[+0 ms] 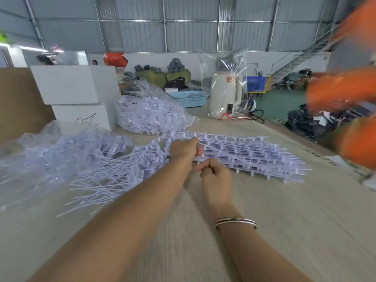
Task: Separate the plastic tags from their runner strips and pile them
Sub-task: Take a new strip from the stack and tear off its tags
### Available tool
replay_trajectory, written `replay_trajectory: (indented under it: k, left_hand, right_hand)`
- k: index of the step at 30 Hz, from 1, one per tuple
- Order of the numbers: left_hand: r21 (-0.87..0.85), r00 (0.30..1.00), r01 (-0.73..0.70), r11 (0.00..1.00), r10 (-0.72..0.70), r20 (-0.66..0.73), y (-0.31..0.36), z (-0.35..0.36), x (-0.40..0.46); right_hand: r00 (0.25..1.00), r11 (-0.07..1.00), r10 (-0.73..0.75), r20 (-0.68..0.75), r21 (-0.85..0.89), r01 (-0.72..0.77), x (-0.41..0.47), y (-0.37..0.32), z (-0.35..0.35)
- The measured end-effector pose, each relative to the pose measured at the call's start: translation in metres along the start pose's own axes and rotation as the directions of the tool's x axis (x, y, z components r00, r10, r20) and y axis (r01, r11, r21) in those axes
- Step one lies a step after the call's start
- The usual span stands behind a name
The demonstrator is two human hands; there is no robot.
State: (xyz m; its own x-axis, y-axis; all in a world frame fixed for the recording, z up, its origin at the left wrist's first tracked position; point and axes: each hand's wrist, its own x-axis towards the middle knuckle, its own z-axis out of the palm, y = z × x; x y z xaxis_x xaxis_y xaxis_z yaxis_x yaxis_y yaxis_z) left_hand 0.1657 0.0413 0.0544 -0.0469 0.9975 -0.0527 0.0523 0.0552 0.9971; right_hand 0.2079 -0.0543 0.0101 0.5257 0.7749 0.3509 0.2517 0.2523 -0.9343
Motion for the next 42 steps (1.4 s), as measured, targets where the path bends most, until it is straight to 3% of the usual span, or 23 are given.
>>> replay_trajectory:
  k: [3,5,8,10,12,13,15,17,20,26,29,32,36,38,42]
  left_hand:
    - [0.111,0.993,0.065,0.992,-0.075,0.086,-0.009,-0.012,-0.008]
    - [0.082,0.98,0.104,0.991,-0.117,0.162,-0.02,-0.015,-0.012]
    - [-0.068,0.972,0.182,0.981,-0.169,0.163,-0.03,-0.014,-0.011]
    - [-0.194,0.969,0.196,0.961,-0.16,0.187,-0.03,-0.014,-0.011]
    - [-0.201,0.977,0.149,0.968,-0.113,0.182,-0.031,-0.014,-0.012]
    - [-0.201,0.981,0.124,0.972,-0.09,0.173,-0.033,-0.014,-0.012]
    - [-0.241,0.984,0.104,0.965,-0.064,0.167,-0.033,-0.014,-0.014]
    - [-0.249,0.981,0.105,0.963,-0.059,0.185,-0.027,-0.014,-0.017]
    - [-0.264,0.982,0.103,0.959,-0.056,0.18,-0.014,-0.013,-0.023]
    - [-0.23,0.983,0.099,0.968,-0.059,0.175,-0.017,-0.023,-0.037]
    - [-0.206,0.969,0.201,0.958,-0.163,0.187,-0.017,-0.032,-0.035]
    - [-0.176,0.956,0.244,0.954,-0.206,0.209,-0.017,-0.037,-0.036]
    - [-0.137,0.993,0.071,0.988,-0.058,0.099,-0.014,-0.033,-0.047]
    - [-0.113,0.998,-0.014,0.994,0.02,0.055,-0.016,-0.032,-0.053]
    - [-0.207,0.998,0.009,0.978,0.002,0.057,-0.023,-0.043,-0.068]
  right_hand:
    - [0.991,0.992,-0.128,-0.028,-0.003,0.128,-0.003,-0.012,0.001]
    - [0.98,0.979,-0.196,-0.024,-0.06,0.194,0.003,-0.018,0.004]
    - [0.98,0.887,-0.188,0.069,-0.417,0.2,0.031,-0.018,0.003]
    - [0.966,0.739,-0.096,0.241,-0.633,0.232,0.056,-0.017,-0.001]
    - [0.899,0.598,0.104,0.426,-0.749,0.285,0.074,-0.018,-0.003]
    - [0.846,0.519,0.19,0.499,-0.782,0.345,0.08,-0.018,-0.002]
    - [0.778,0.466,0.253,0.575,-0.777,0.423,0.092,-0.021,-0.001]
    - [0.751,0.489,0.257,0.608,-0.752,0.441,0.101,-0.027,-0.001]
    - [0.743,0.58,0.315,0.59,-0.739,0.341,0.106,-0.037,-0.008]
    - [0.66,0.447,0.299,0.689,-0.713,0.541,0.106,-0.036,-0.011]
    - [0.634,0.43,0.295,0.715,-0.692,0.58,0.098,-0.039,0.0]
    - [0.687,0.442,0.252,0.682,-0.713,0.545,0.097,-0.036,0.005]
    - [0.801,0.505,0.198,0.565,-0.759,0.41,0.11,-0.034,0.009]
    - [0.81,0.576,0.213,0.547,-0.74,0.348,0.114,-0.034,0.01]
    - [0.807,0.655,0.26,0.531,-0.711,0.256,0.12,-0.037,0.007]
